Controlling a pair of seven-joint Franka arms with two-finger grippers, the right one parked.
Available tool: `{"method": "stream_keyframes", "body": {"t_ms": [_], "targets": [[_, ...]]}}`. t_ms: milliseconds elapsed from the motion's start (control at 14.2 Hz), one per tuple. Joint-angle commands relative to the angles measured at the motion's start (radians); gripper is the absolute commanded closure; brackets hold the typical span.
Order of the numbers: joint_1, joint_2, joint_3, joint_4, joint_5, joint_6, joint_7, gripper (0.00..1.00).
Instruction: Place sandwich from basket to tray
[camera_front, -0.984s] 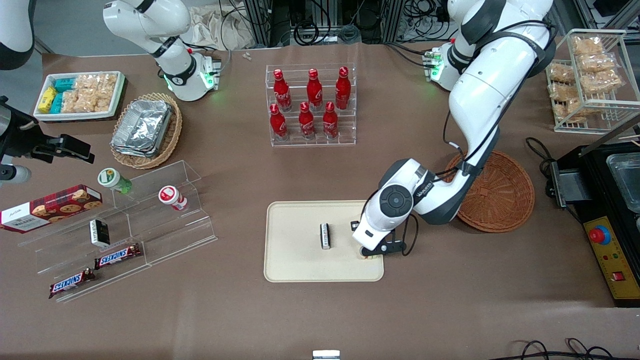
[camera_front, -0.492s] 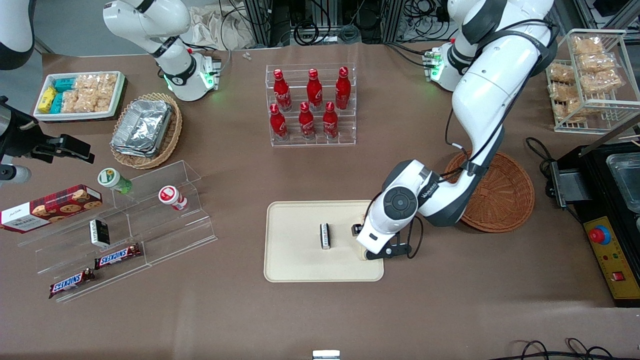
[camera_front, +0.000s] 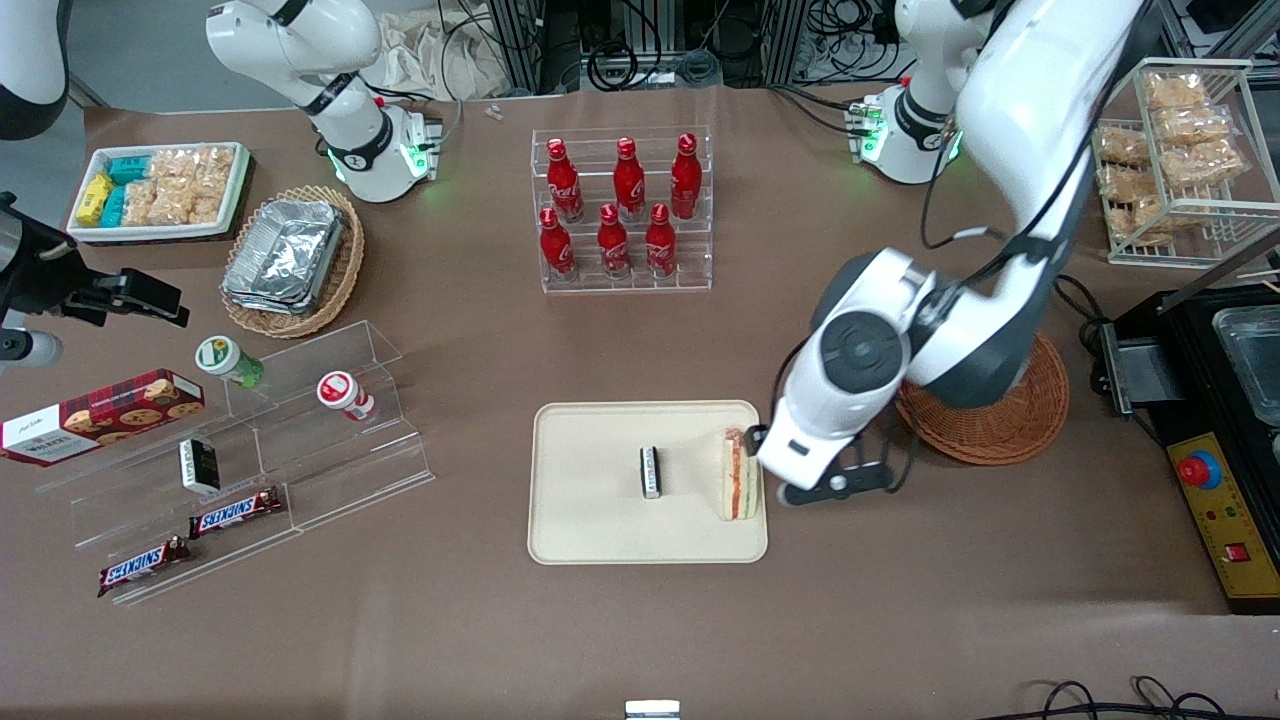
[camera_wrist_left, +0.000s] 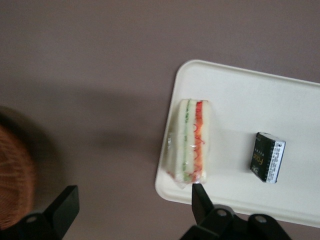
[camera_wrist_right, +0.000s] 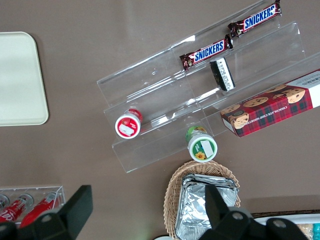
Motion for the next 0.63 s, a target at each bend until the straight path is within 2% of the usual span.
{"method": "stream_keyframes", "body": {"t_ms": [0, 141, 281, 422, 562], "targets": [[0.145, -0.175, -0.003, -0.071, -0.112, -0.085, 0.199, 0.0], [0.274, -0.299, -0.003, -0.183, -0.205, -0.069, 0.325, 0.0], [0.363, -0.407, -0.002, -0.284, -0.23, -0.026, 0.449, 0.0], [0.461, -0.452, -0.002, -0.324, -0.293, -0.007, 0.569, 0.0], [0.506, -0.446, 0.0, -0.315, -0.287, -0.015, 0.661, 0.0]]}}
